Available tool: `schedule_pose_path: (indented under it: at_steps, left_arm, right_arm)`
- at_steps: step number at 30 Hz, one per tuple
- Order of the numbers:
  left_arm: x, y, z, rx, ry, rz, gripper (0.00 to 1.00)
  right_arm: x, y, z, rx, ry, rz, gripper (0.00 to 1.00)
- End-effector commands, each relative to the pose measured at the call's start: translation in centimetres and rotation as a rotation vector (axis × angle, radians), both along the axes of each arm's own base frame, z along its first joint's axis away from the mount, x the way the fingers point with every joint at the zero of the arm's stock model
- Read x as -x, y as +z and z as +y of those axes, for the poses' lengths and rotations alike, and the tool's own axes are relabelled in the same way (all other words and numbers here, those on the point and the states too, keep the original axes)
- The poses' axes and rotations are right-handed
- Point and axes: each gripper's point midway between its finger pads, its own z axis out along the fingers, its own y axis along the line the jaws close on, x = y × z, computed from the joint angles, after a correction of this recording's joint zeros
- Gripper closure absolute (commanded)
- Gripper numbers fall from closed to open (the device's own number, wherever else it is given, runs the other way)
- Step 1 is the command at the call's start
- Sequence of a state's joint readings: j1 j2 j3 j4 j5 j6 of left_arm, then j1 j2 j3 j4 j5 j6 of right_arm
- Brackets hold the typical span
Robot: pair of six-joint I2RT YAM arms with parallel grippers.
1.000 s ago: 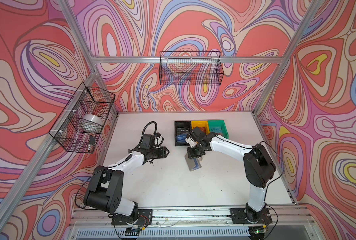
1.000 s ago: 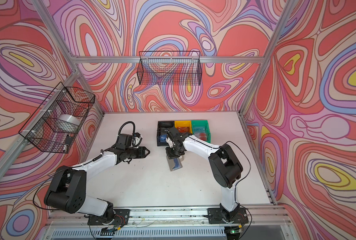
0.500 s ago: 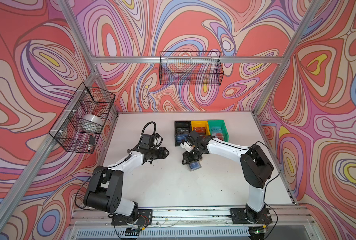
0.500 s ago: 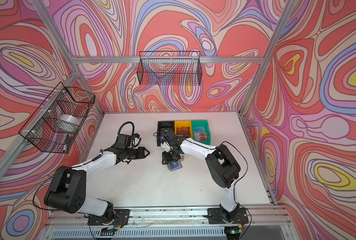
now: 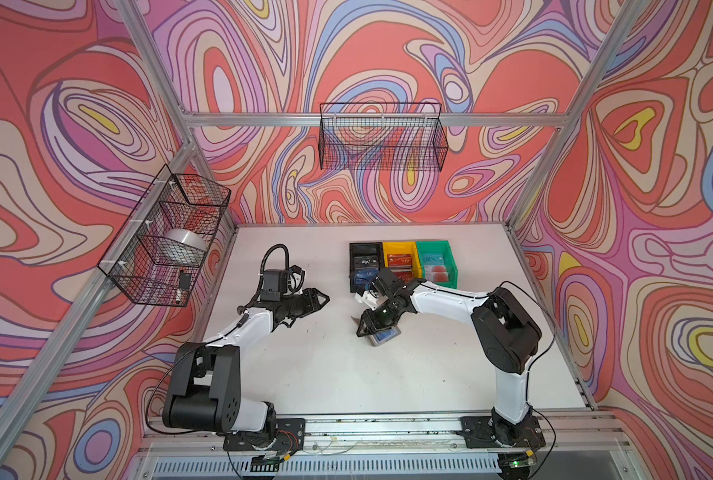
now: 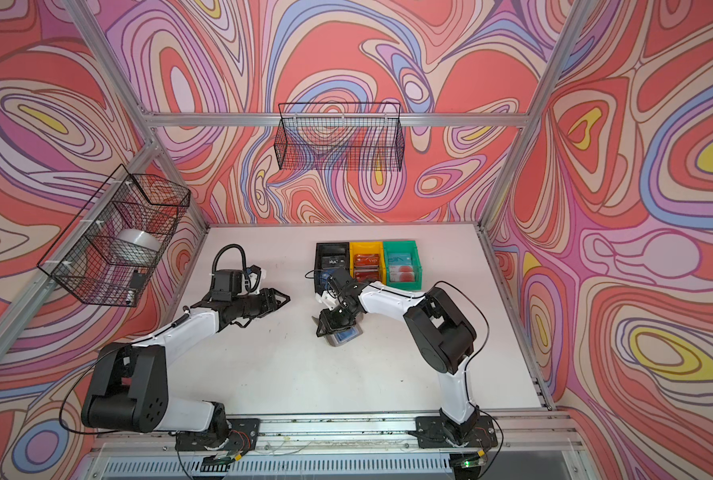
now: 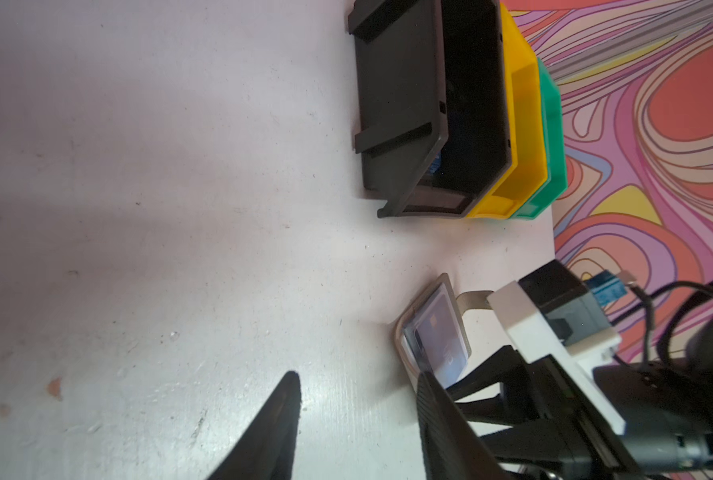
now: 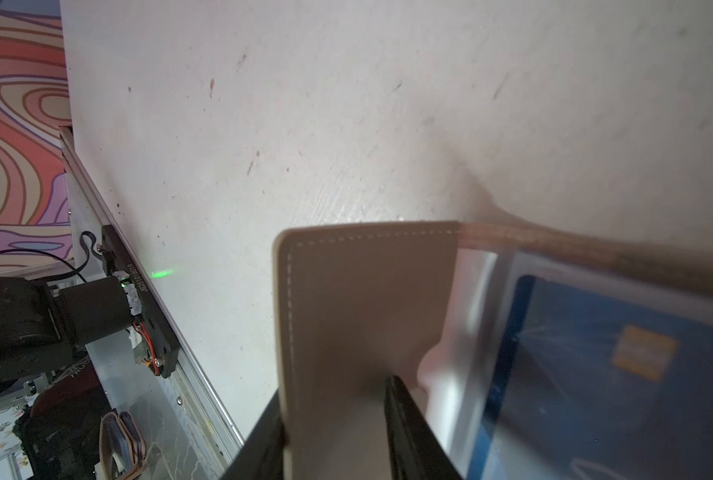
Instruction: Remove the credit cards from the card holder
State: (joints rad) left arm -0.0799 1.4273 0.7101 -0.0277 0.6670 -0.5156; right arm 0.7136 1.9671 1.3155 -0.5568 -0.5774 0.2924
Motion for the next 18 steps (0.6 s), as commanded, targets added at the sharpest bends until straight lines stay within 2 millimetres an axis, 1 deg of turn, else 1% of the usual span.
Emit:
schedule_pose_path:
  at_steps: [1, 5, 12, 18]
  left_arm:
    - [-0.2, 1.3, -1.0, 0.092, -0.02, -0.019, 0.51]
    - [-0.1, 1.2, -1.1, 0.101, -0.025, -0.001, 0.52]
    - [0.0, 1.6, -1.2, 0.105, -0.03, -0.003, 0.52]
    - [0.2, 2.1, -1.4, 0.124, -0.029, 0.0, 0.52]
  right_arm:
    - [0.6, -0.5, -0.1, 0.001, 0.006, 0.015, 0.62]
    - [0.8, 0.8, 0.1, -0.035, 0.018, 0.0, 0.6]
    - [1.6, 2.8, 0.0, -0.086, 0.034, -0.016, 0.48]
    - [1.7, 4.0, -1.0, -0.061, 0.016, -0.059, 0.46]
